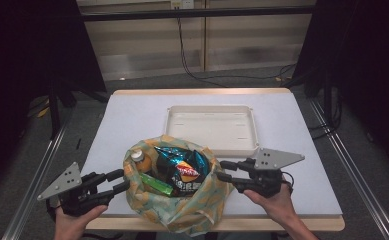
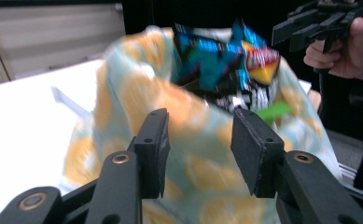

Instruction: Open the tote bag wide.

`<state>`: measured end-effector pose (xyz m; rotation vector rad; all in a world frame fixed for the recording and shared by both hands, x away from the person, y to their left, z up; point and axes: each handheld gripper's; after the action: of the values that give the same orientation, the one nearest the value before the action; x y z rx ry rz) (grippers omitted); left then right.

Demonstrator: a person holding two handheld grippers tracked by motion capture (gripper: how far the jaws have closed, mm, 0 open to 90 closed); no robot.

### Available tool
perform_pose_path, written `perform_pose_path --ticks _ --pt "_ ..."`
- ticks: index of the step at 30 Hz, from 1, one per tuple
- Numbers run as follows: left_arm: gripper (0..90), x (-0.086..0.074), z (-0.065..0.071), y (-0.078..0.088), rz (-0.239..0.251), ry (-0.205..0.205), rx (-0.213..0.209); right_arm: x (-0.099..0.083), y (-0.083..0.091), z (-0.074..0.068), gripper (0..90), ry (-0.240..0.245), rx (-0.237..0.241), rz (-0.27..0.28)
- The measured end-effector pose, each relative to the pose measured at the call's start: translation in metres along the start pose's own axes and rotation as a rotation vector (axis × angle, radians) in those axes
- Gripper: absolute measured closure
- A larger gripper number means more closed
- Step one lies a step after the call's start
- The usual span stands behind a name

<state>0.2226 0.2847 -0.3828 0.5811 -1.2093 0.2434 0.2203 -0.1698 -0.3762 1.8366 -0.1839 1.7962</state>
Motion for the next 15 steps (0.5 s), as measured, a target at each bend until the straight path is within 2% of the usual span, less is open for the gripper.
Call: perform_pose_path --ticks 4,5,6,8,11,12,15 --pt "56.5 0.014 -0.009 -0.004 0.026 -0.009 0.01 0.008 -0.002 0.007 61.6 -0.005 -0.023 0.008" --pt "56.5 0.016 -0.01 -0.005 0.047 0.005 0.016 0.012 -0.007 0.009 60.1 -0.001 -0.043 0.005" --pt "56.5 0.018 -0.013 -0.007 0.059 0.01 0.02 0.012 -0.007 0.009 60.1 -0.001 -0.043 0.005" --pt "56.6 0.021 -0.017 -0.011 0.062 0.01 0.045 0.014 -0.013 0.012 59.3 0.001 -0.051 0.002" --pt "59.8 0.022 -0.025 -0.017 0.068 0.029 0.038 0.016 -0.023 0.017 58.0 -0.008 -0.066 -0.022" --pt "62.1 0.022 -0.028 -0.018 0.061 0.037 0.027 0.016 -0.026 0.018 57.8 -0.006 -0.057 -0.028" --pt "83.5 0.016 -0.037 -0.018 0.058 0.066 0.025 0.014 -0.034 0.02 57.8 -0.004 -0.058 -0.059"
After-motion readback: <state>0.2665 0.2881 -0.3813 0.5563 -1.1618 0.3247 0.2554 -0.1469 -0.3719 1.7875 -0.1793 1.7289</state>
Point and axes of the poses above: each handheld gripper's, and its own axes: y roughly backward along the jaws, x roughly out of its top, z roughly to its right, and after that the axes turned 8 degrees about y, right-handed
